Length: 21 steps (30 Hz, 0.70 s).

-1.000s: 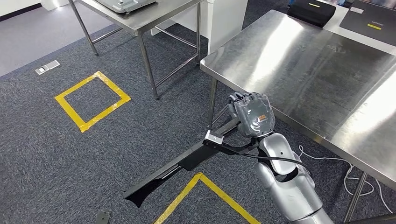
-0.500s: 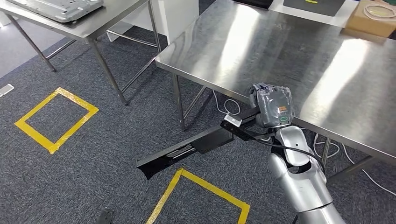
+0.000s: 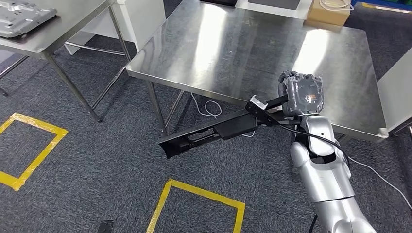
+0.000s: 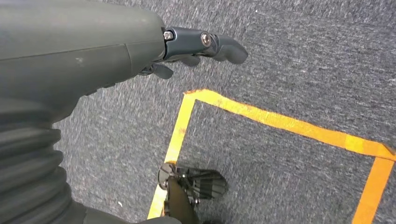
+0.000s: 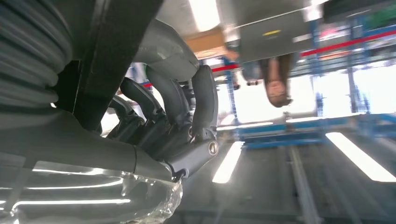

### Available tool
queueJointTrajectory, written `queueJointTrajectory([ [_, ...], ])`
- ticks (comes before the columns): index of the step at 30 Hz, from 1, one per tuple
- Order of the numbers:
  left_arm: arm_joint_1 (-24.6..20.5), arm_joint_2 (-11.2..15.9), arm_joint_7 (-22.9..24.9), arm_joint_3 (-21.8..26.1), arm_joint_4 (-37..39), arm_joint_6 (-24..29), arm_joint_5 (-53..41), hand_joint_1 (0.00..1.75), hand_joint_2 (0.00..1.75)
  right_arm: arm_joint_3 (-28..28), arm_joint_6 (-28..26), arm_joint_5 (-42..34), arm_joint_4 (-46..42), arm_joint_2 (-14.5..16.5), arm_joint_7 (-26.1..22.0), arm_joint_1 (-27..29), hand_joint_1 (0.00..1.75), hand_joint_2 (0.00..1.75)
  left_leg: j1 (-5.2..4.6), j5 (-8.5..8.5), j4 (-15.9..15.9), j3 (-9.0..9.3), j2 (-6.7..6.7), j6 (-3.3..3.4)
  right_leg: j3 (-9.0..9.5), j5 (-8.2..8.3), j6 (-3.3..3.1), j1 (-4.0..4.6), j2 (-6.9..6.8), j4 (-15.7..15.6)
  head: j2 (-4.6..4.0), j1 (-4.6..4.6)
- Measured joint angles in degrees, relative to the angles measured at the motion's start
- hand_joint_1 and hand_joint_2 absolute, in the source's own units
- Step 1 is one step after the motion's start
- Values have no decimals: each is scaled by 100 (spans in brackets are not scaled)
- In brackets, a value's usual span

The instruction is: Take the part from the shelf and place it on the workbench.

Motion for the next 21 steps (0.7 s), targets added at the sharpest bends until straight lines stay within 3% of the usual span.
queueJointTrajectory([
  [2,27,2,-23,25,0,-7,17,0,175,-43,8,11,109,-15,2,-67,175,175,-16,11,-6,-17,155,18,-385,-290,-7,-33,-167,780,0,13],
  [3,38,1,-33,37,0,-11,22,0,175,-64,6,23,173,-26,2,-78,175,175,-18,11,-4,-24,234,16,-505,-354,23,-56,-187,1037,0,15],
  [4,44,-2,-39,48,0,-13,26,0,175,-84,4,36,235,-37,3,-87,175,175,-17,11,-2,-28,312,10,-524,-345,75,-80,-205,1104,0,16],
  [6,47,-13,-48,67,0,-11,44,0,175,-108,2,54,326,-49,3,-128,175,175,-8,3,9,-28,459,-23,-217,-125,207,-127,-320,565,0,19],
  [7,49,-10,-57,82,-1,-10,55,0,175,-111,2,60,359,-48,3,-171,175,175,-23,-13,30,-36,530,-61,23,-6,253,-133,-473,144,0,31],
  [8,51,-6,-68,99,-1,-9,67,0,175,-112,2,71,390,-41,7,-221,175,175,-39,-31,55,-46,600,-107,210,87,259,-118,-586,-191,0,36],
  [10,60,19,-95,140,-1,-10,80,0,175,-112,-1,131,463,-30,42,-320,175,175,-83,-60,96,-53,721,-185,360,156,191,-89,-680,-480,0,33],
  [12,64,33,-117,177,0,-20,86,0,175,-121,-3,238,547,-38,102,-392,175,175,-55,-80,118,-43,782,-230,327,180,103,-116,-547,-467,0,13],
  [14,72,43,-137,204,0,-35,86,0,175,-142,2,356,638,-61,149,-504,175,175,4,-261,333,-122,561,-277,320,200,18,-141,-449,-468,0,8],
  [16,96,53,-150,231,1,-44,81,0,175,-160,27,442,753,-80,170,-653,175,175,29,-648,972,-395,223,-303,316,216,-57,-125,-369,-471,0,-1],
  [18,123,62,-133,255,2,-45,64,0,175,-183,72,478,895,-114,181,-786,175,175,27,-927,1667,-721,103,-296,315,222,-86,-84,-293,-469,0,-2],
  [19,132,66,-117,261,2,-45,49,0,175,-207,88,483,973,-144,184,-854,175,175,27,-914,1783,-787,93,-277,316,224,-93,-63,-257,-467,0,-2],
  [20,136,66,-102,263,2,-47,32,0,175,-239,93,484,1049,-180,182,-928,175,175,24,-791,1670,-743,89,-245,317,227,-97,-45,-226,-466,0,-2],
  [21,137,66,-93,264,2,-49,20,0,175,-274,91,481,1114,-216,174,-1008,175,175,18,-594,1364,-602,83,-201,320,231,-101,-32,-199,-464,0,-2],
])
